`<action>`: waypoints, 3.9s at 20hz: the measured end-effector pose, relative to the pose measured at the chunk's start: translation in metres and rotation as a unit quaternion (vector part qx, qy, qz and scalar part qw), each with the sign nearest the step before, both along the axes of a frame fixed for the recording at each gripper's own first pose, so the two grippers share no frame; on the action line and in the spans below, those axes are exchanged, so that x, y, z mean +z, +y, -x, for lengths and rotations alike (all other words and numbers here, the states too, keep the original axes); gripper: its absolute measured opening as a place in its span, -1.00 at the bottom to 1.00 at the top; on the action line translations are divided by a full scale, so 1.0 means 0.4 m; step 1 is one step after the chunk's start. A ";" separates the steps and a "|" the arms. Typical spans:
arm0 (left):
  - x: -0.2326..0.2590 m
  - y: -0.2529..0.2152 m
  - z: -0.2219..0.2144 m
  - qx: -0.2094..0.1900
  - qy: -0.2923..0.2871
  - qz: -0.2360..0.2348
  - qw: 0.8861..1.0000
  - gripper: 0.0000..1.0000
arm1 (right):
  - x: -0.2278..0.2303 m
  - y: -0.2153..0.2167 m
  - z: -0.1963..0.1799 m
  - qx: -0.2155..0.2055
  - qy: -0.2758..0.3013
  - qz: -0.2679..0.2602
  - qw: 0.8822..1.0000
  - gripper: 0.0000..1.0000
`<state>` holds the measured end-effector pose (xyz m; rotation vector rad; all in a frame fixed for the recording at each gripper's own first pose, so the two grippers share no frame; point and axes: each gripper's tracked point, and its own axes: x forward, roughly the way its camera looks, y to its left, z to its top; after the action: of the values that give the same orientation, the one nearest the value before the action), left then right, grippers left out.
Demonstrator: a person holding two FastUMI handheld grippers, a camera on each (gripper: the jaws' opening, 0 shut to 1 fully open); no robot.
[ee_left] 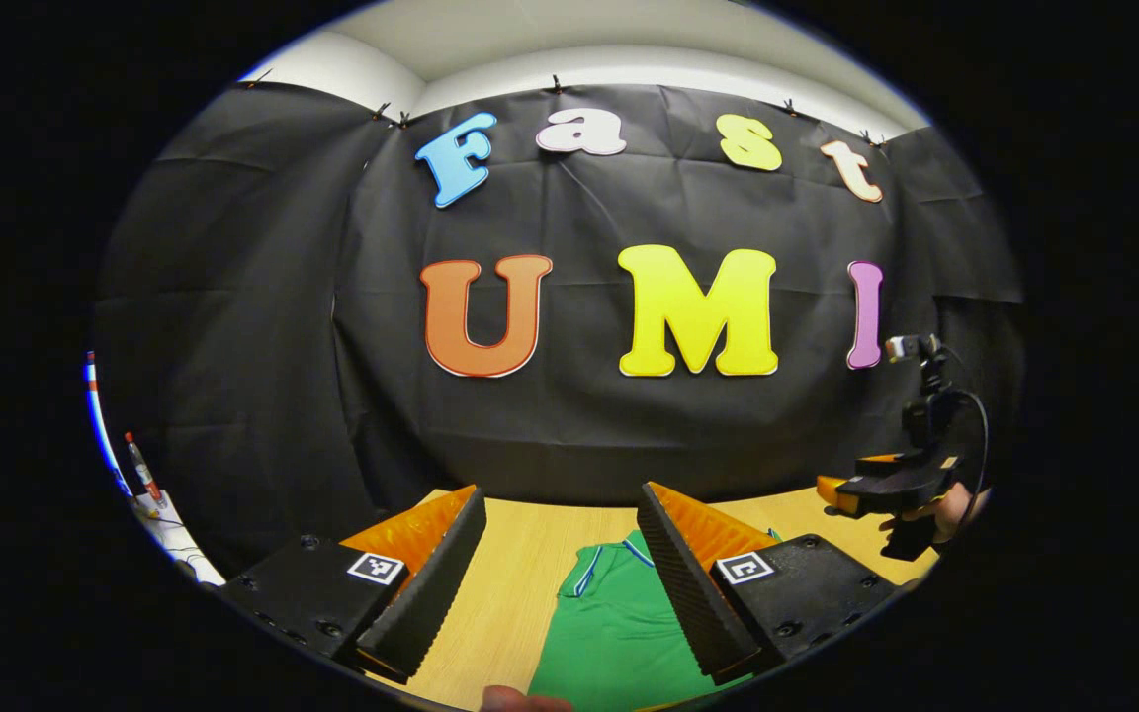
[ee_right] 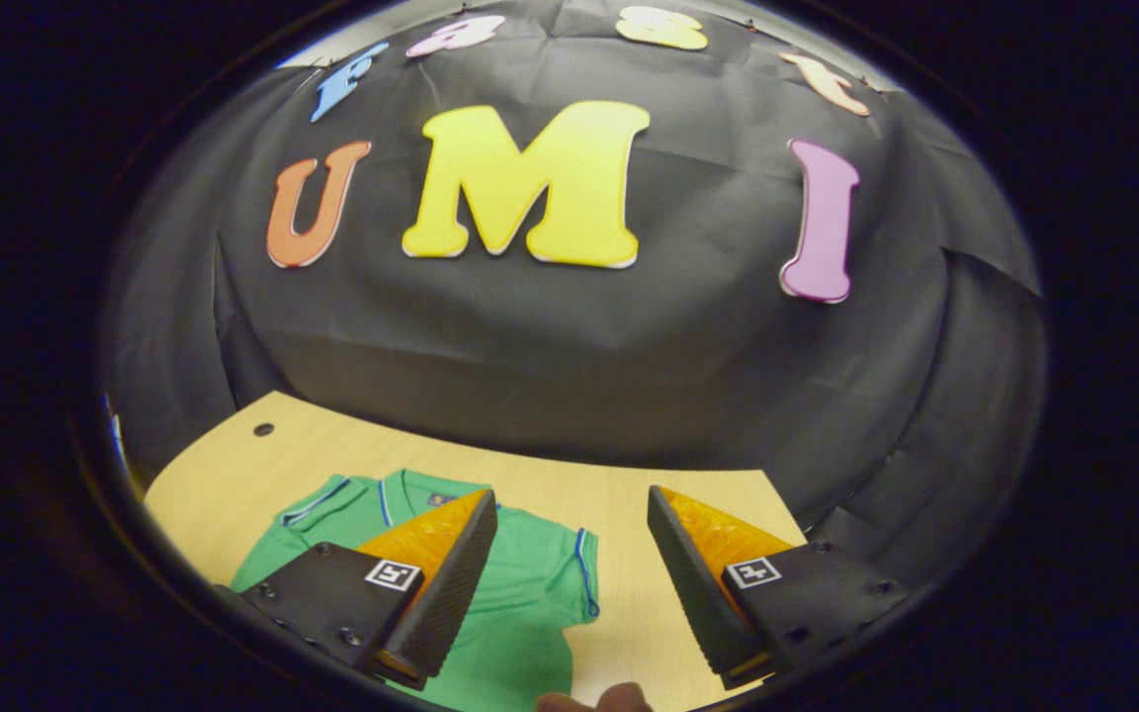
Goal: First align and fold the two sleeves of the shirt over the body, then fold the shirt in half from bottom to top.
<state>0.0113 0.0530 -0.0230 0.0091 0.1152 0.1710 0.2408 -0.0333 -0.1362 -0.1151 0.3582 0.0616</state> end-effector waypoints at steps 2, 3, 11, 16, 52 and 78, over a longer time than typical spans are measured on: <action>0.001 0.012 -0.001 0.013 0.004 -0.003 1.000 0.97 | -0.089 -0.004 -0.059 0.007 0.032 0.007 0.999 0.87; -0.004 0.013 0.001 0.018 0.008 -0.003 1.000 0.97 | -0.129 -0.011 -0.086 0.008 0.047 0.008 0.999 0.87; -0.060 0.016 0.018 0.051 0.042 -0.007 0.998 0.97 | -0.353 -0.070 -0.262 -0.027 0.126 -0.032 0.991 0.92; -0.118 0.004 0.028 0.061 0.068 0.000 0.996 0.97 | -0.460 -0.091 -0.312 -0.034 0.167 -0.041 0.985 0.83; -0.152 0.016 0.097 0.070 0.073 0.009 0.995 0.98 | -0.325 0.027 -0.302 -0.014 0.166 -0.071 0.983 -0.99; -0.197 0.277 0.179 0.116 0.068 0.068 0.989 0.98 | -0.249 0.412 -0.263 0.016 0.211 -0.122 0.970 -0.29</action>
<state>-0.0602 0.1638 -0.1019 -0.1285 0.2645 0.3942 0.3459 0.1313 -0.2357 0.1404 0.7705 0.1622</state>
